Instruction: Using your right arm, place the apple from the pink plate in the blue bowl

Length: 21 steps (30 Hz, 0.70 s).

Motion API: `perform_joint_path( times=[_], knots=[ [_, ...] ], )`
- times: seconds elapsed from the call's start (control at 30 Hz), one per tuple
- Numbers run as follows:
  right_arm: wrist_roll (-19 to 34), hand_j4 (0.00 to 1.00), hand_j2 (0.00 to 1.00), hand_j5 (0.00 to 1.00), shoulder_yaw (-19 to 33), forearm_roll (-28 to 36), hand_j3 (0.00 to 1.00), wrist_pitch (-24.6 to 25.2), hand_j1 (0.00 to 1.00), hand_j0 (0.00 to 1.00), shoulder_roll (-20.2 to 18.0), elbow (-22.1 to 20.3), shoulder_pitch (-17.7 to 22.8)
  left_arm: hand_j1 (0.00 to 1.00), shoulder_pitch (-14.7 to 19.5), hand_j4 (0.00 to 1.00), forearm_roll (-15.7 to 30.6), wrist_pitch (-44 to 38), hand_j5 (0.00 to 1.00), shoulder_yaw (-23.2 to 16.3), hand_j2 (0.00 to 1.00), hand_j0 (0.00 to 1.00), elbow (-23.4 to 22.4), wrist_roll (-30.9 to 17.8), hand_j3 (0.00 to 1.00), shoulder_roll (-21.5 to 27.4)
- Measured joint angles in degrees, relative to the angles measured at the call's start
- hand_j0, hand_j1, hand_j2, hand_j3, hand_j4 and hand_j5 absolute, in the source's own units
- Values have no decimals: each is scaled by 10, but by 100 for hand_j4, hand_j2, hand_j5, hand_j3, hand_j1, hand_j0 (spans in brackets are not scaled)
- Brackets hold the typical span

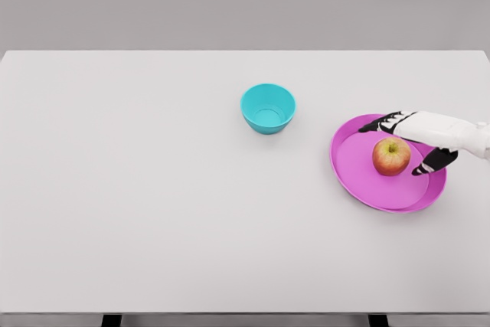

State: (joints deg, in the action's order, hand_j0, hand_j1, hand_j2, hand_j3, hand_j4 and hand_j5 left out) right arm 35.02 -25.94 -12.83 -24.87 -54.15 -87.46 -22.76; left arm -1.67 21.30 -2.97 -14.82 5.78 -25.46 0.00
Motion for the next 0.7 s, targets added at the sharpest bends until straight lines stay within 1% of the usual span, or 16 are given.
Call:
perform_joint_path(
  times=[0.23,0.7],
  knots=[
    [0,100,100,100,-10,-3,100,-3,100,100,8,16,-10,100,1,100,0,0,100,0,100,100,0,0,100,0],
    [0,100,100,100,-18,-20,100,-2,100,100,19,15,-10,100,0,100,0,0,100,0,100,100,0,0,100,0]
  ],
)
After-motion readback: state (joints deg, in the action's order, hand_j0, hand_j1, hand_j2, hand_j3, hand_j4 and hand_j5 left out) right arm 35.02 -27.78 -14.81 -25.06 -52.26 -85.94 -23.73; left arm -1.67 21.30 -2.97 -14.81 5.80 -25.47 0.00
